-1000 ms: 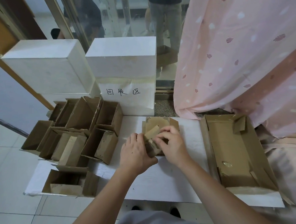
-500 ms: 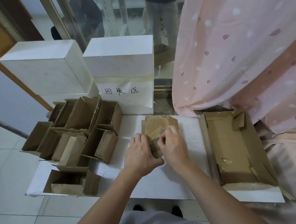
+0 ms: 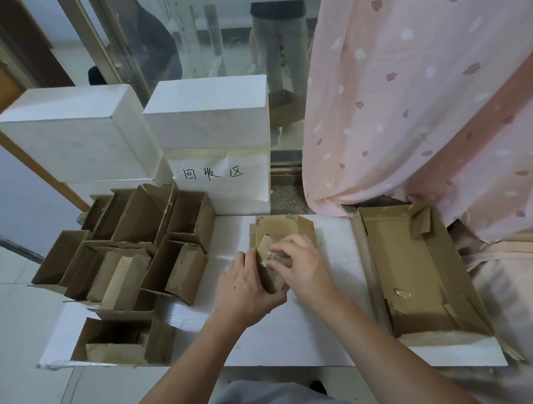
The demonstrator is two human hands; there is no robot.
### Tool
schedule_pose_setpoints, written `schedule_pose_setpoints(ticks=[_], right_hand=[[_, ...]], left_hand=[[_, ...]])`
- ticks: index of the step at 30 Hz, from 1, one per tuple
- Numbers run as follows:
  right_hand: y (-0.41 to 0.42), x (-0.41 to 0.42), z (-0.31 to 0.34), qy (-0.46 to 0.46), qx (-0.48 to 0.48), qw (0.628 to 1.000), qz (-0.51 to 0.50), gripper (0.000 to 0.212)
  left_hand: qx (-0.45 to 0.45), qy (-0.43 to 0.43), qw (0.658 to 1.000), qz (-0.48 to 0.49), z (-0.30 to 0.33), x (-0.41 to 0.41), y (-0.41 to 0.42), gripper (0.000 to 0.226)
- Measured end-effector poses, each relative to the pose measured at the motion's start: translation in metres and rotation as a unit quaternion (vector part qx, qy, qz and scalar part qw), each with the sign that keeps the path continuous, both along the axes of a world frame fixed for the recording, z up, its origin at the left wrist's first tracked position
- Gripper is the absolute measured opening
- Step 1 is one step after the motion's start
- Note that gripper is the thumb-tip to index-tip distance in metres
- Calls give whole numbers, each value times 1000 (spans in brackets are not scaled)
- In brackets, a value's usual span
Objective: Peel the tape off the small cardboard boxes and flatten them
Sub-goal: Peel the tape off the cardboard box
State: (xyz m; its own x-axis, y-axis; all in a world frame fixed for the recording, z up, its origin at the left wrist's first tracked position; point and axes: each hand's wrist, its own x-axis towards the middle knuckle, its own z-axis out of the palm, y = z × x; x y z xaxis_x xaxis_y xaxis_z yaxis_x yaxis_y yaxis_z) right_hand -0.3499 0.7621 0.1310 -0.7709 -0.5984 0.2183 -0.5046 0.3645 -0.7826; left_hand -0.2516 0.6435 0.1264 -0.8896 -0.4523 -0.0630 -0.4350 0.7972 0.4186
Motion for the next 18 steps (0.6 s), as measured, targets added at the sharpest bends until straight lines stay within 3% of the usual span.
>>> schedule_pose_setpoints(ticks=[4, 8, 13, 18], right_hand=[[5, -8, 0, -37, 42, 998, -6, 26], [3, -3, 9, 99, 144, 985, -8, 12], [1, -8, 13, 95, 102, 986, -95, 15], [-4, -8, 22, 90, 41, 994, -53, 18]], left_hand=[[15, 17, 1000, -8, 7, -2, 1, 73], [0, 5, 1000, -19, 12, -4, 6, 65], [-12, -10, 999, -42, 6, -3, 0, 78], [-5, 17, 999, -35, 3, -6, -8, 91]])
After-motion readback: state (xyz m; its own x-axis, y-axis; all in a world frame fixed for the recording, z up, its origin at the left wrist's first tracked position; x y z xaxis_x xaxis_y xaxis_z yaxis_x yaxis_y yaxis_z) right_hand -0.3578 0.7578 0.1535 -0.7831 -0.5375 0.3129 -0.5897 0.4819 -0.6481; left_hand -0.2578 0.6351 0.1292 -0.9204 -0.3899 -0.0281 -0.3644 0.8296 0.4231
